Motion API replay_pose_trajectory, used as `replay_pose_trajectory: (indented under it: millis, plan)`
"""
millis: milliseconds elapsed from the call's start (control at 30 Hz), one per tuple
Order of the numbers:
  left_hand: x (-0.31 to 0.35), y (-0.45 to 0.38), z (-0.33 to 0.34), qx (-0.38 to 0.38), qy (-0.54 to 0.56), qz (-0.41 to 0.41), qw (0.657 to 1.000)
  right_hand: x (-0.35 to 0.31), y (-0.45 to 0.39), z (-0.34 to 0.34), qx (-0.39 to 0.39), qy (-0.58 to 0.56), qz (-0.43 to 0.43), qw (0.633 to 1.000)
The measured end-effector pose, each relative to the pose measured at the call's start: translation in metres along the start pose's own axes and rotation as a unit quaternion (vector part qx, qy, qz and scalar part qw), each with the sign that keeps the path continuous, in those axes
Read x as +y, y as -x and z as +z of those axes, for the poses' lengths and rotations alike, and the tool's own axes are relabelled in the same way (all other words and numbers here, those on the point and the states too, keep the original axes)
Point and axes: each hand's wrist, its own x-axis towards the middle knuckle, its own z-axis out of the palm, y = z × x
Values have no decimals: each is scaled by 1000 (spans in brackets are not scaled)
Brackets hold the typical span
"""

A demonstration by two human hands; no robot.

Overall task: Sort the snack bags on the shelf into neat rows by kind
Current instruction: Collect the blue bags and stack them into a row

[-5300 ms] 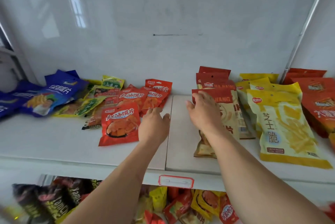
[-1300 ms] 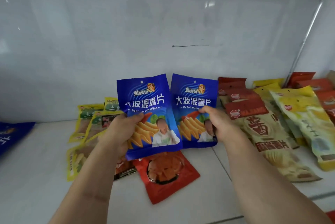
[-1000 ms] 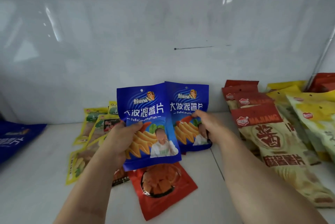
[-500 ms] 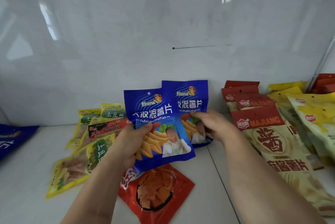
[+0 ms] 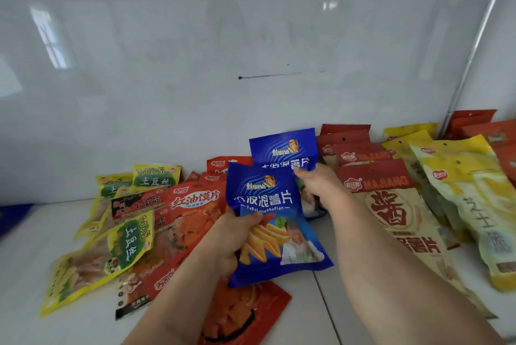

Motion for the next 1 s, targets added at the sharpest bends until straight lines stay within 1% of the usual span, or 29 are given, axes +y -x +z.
replay_pose_trajectory:
  millis: [100, 200, 333, 467, 533, 633, 767, 900, 1000]
  plan:
    - [-1, -3, -2, 27, -67, 33, 997, 0, -4, 2, 3, -17, 27, 999]
    - [-1, -8, -1, 67, -139, 67, 986, -1, -3, 7, -19, -3, 45, 999]
    - [-2, -11, 15, 71, -147, 68, 984, -2, -8, 10, -37, 27, 61, 997]
    - [2, -17, 35, 72, -110, 45, 990, 1, -12, 12, -27, -12, 76, 997]
    - [2, -21, 40, 79, -120, 39, 989, 5, -14, 15, -16, -32, 70, 997]
    - [-5, -28, 42, 105, -196, 51, 974, 12, -18, 20, 9, -25, 58, 998]
    - [-11, -37, 38, 124, -308, 69, 941, 18, -21, 25, 33, -2, 44, 998]
    - [-6, -36, 32, 146, -371, 71, 914, 21, -23, 30, 41, 18, 37, 998]
    - [-6, -40, 25, 168, -392, 79, 901, 21, -24, 34, 44, 49, 36, 997]
